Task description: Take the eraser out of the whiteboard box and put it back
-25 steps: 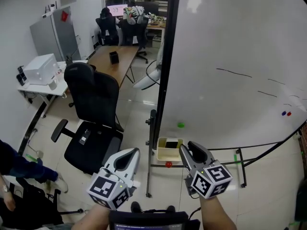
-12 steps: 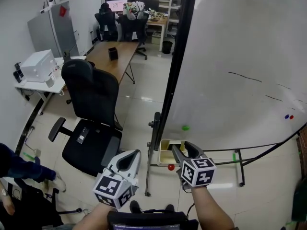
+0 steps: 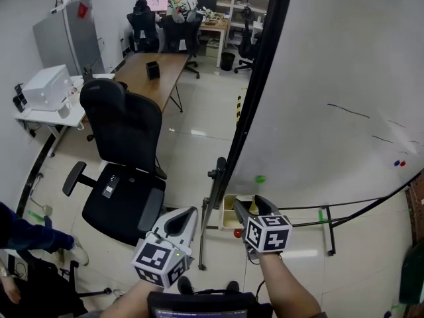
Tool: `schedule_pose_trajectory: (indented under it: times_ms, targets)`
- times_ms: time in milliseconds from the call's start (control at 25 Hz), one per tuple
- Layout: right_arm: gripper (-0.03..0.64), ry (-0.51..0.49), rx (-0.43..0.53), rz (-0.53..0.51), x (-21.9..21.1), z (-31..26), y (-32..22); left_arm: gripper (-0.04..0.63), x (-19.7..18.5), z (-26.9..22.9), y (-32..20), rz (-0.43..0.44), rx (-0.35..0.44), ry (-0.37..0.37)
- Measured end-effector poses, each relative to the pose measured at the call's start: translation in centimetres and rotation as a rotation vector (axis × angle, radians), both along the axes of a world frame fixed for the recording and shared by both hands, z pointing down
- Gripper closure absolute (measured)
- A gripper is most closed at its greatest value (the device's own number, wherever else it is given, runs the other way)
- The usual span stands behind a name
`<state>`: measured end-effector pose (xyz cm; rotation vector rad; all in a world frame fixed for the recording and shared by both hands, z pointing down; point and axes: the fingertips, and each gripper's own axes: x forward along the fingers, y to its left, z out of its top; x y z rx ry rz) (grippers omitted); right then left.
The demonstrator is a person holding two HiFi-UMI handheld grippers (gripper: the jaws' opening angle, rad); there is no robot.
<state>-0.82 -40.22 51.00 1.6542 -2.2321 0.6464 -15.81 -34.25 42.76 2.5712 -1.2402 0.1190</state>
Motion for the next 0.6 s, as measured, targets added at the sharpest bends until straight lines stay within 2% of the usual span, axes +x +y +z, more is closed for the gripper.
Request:
schedule_pose_trajectory:
  times_ms: [280, 600]
  targets:
    - [0.310, 0.046, -0.043, 0.017, -0.4, 1.5, -0.7, 0.560, -0.5, 1.1, -1.1, 0.007, -0.017, 0.010]
    - [0.310, 0.152, -0.075, 0.063, -0.2, 2.7, -1.3, 0.560, -0.8, 1.0, -1.2, 0.021, -0.016, 0.039]
